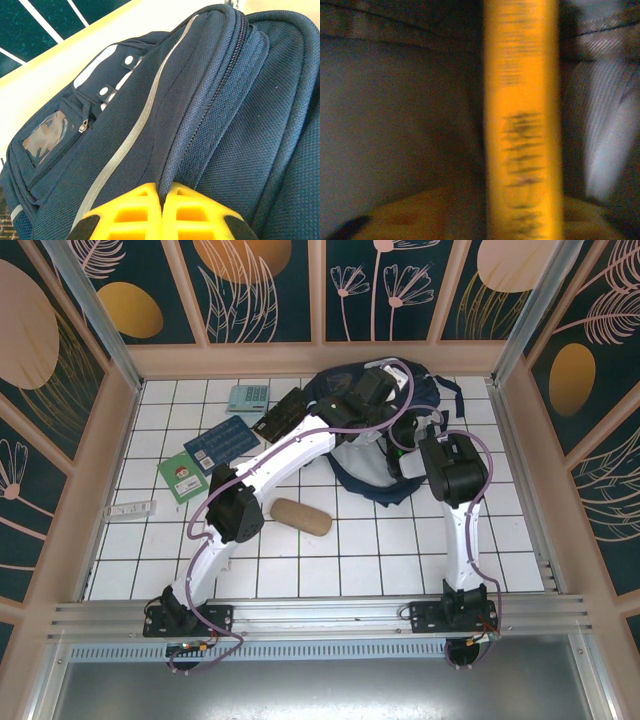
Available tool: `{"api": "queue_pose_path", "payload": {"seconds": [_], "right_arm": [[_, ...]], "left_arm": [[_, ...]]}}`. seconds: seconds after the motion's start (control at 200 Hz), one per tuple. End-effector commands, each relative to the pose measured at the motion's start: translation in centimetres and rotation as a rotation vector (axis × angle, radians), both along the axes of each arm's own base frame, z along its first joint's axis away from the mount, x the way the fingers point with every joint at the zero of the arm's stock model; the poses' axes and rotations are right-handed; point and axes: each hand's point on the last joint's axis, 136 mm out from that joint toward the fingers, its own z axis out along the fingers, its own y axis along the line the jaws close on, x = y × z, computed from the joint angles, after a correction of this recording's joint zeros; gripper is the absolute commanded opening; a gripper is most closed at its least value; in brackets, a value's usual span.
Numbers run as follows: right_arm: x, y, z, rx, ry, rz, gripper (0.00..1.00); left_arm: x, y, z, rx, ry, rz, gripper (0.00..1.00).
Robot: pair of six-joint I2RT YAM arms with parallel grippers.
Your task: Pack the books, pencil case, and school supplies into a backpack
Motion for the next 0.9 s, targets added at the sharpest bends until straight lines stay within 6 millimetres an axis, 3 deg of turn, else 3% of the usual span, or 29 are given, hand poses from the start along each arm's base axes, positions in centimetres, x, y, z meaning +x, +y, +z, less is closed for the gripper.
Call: {"api": "queue_pose_path", "payload": {"seconds": [0.0,0.115,0.185,0.39,0.716,0.891], "right_arm": [[0.2,0.0,2.0,-0.036,-0.008,0.021,0.70],[-0.9,0.1,2.4,-0.050,0.004,0.053,0.82],[-1.7,0.1,2.2,-0.043,0.038,0.066,0.99],[-3.9,0.5,1.7,-0.018,0.112,0.141,0.99],[-8.6,1.9,-0.9,0.028,0.340,0.321,0.99],[-11.8,1.2,-0.3,-0.051,0.357,0.345,0.99]], "left_arm": [[-1.3,-0.4,9.2,-0.175,-0.132,0.005,0.00],[-0.8,0.1,9.6,-0.176,-0.148,0.036,0.00],[-0.5,0.4,9.8,-0.173,-0.161,0.051,0.00],[0.4,1.3,9.9,-0.173,-0.171,0.097,0.00],[0.9,1.1,8.7,-0.165,-0.162,0.103,0.00],[1.2,0.9,8.4,-0.170,-0.161,0.105,0.00]]}}
